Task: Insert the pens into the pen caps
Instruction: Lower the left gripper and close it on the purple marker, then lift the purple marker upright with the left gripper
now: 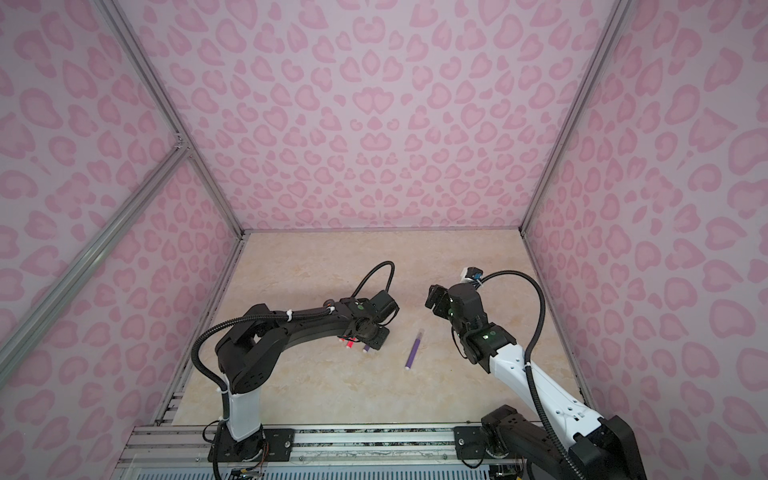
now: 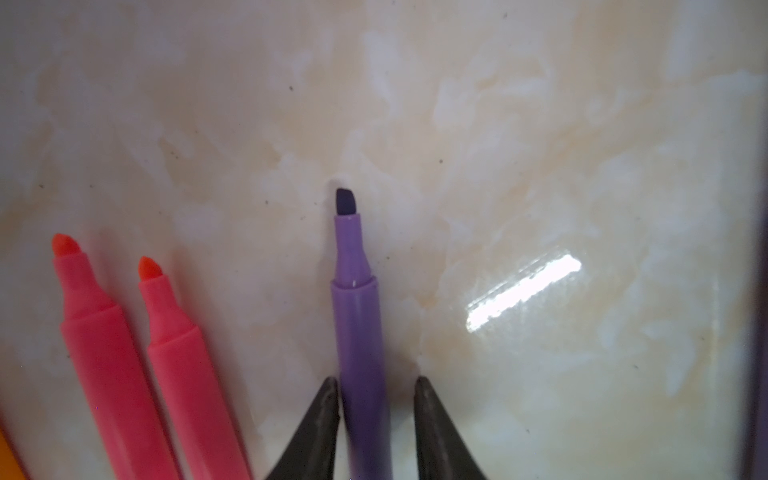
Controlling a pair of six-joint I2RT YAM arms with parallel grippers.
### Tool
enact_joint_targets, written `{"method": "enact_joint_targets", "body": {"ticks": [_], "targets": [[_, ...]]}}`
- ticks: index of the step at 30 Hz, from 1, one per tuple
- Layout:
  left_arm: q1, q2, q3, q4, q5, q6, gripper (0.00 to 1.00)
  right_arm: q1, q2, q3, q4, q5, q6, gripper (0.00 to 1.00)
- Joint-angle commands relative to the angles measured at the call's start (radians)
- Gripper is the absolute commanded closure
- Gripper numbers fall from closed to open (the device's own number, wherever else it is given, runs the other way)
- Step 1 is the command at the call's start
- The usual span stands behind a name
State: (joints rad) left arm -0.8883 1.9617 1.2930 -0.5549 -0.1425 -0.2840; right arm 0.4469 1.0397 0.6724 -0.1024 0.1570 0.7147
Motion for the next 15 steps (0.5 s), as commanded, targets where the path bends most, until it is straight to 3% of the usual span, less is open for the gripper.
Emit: {"method": "enact_joint_targets", "body": {"ticks": [1,7,15], "targets": [[-0.002,0.014,0.003,-0.057,0.007,0.011,0.68,0.0,-0.007,-0.009,-0.003,0.011,-0.005,0.07],[-0.002,0.013,0.002,-0.051,0.029,0.012,0.84,0.001,-0.012,-0.01,-0.002,0.009,-0.006,0.07],[0.001,-0.032,-0.026,-0.013,0.034,0.006,0.92,0.034,-0.004,-0.022,0.043,0.0,0.027,0.07]]}}
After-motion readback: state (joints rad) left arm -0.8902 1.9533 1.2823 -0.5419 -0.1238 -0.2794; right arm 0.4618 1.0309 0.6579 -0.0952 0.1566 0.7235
